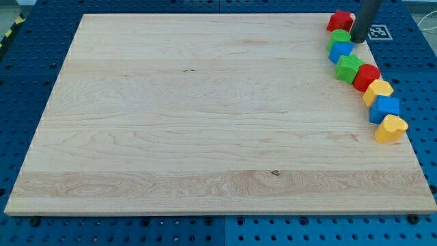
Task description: Push the red star down a bit
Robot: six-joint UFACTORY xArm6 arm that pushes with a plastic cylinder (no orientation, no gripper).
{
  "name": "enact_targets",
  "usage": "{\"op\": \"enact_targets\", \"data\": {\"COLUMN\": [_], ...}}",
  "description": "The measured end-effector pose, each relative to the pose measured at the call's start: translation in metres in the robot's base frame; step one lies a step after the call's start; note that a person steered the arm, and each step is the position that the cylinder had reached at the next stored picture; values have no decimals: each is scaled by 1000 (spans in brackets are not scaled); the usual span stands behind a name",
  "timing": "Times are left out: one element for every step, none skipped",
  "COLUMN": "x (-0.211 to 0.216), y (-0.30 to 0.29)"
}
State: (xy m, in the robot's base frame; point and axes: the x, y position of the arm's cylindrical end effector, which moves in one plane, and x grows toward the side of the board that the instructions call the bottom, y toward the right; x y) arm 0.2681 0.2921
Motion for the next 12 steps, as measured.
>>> {"op": "enact_targets", "data": {"x": [-29, -58, -77, -76, -76, -76, -76, -73, -61, -49, -56, -75], "y": [42, 47, 35, 17, -7, -27, -37, -43, -45, -45, -45, -29]}}
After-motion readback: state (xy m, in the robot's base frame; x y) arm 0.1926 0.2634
